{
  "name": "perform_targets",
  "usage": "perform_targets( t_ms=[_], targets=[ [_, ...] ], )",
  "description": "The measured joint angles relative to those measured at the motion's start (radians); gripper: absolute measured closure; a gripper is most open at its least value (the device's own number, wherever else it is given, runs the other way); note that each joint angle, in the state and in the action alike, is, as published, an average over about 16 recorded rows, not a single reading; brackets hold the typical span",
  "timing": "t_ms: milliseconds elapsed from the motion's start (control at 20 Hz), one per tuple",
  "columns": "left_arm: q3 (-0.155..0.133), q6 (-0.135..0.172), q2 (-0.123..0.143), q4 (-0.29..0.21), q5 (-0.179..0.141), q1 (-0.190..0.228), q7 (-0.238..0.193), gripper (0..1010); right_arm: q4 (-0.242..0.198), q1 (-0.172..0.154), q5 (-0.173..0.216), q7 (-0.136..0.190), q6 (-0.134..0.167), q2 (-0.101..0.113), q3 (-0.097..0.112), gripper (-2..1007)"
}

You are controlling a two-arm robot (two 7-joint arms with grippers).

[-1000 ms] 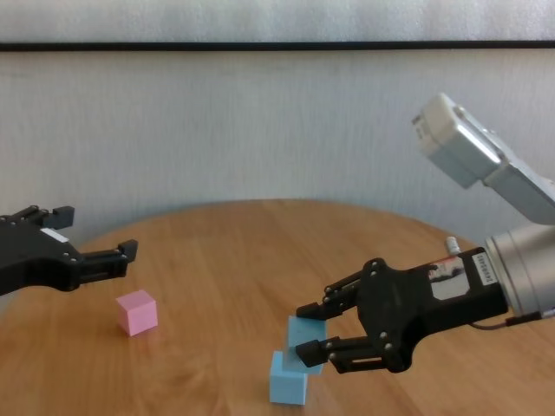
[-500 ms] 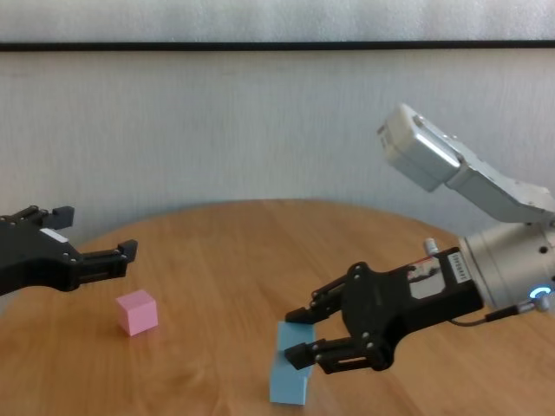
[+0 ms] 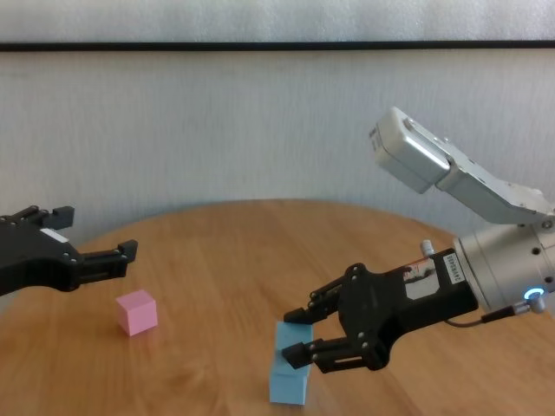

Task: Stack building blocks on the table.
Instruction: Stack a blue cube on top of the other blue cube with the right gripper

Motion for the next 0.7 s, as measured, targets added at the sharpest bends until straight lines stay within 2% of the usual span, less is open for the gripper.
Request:
perform_targets(
  t_ms=[700],
  targets=[
    [0.0, 0.0, 0.0, 0.0, 0.0, 0.0, 0.0, 11, -0.01, 0.001, -0.007, -0.032, 0.048, -0.004, -0.004, 642]
  ],
)
